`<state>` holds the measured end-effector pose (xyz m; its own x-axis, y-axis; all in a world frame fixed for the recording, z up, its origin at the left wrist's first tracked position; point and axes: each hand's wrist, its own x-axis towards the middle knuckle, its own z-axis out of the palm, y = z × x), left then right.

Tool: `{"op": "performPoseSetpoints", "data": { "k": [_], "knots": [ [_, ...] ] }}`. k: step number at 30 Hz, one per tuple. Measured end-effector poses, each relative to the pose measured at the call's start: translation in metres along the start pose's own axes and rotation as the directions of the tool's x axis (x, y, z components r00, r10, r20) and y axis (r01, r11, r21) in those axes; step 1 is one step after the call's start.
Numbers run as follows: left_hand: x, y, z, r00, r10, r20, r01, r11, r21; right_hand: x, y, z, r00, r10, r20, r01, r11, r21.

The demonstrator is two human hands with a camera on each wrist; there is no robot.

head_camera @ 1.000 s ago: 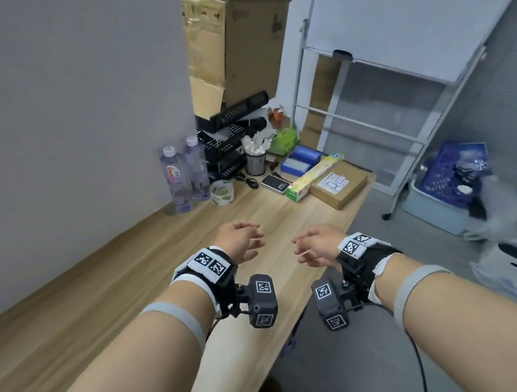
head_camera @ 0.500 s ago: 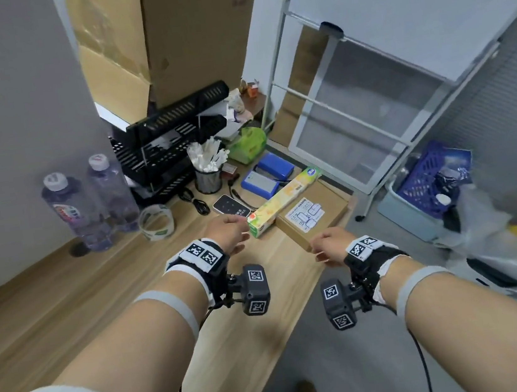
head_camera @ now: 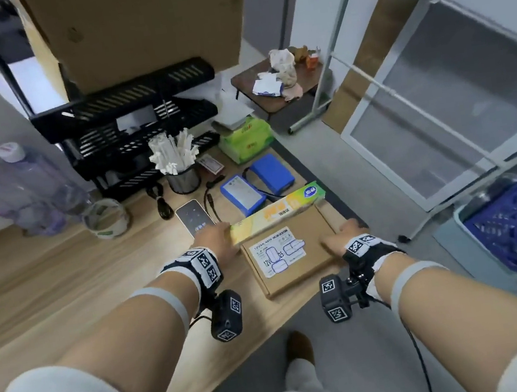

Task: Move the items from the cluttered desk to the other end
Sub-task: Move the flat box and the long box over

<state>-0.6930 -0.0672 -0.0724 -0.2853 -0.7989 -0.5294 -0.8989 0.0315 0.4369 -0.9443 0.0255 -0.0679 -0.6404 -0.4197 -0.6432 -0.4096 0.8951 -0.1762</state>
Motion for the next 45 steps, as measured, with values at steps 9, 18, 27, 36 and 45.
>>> {"op": "performPoseSetpoints", "data": {
  "k": [9,18,27,36,45],
  "knots": [
    [-0.012,0.008,0.033,0.980,-0.192,-0.046,0.191,0.981,-0.023,0.039,-0.003,-0.009,0.963,-0.100,0.251,0.086,0.994,0.068],
    [-0.042,-0.009,0.047,0.963,-0.265,-0.048,0.258,0.960,-0.110,0.044,-0.007,-0.006,0.932,-0.129,0.339,0.102,0.990,0.097],
    [-0.099,-0.056,0.033,0.964,-0.265,-0.017,0.258,0.950,-0.174,-0.022,-0.014,0.012,0.897,-0.284,0.338,0.200,0.944,0.264],
    [-0.182,-0.164,-0.018,0.969,-0.243,-0.048,0.217,0.928,-0.304,-0.112,-0.037,0.053,0.908,-0.324,0.266,0.180,0.874,0.451],
    [-0.304,-0.313,-0.043,0.838,-0.506,-0.206,0.286,0.728,-0.623,-0.239,-0.116,0.152,0.813,-0.477,0.334,0.266,0.814,0.516]
  ]
}}
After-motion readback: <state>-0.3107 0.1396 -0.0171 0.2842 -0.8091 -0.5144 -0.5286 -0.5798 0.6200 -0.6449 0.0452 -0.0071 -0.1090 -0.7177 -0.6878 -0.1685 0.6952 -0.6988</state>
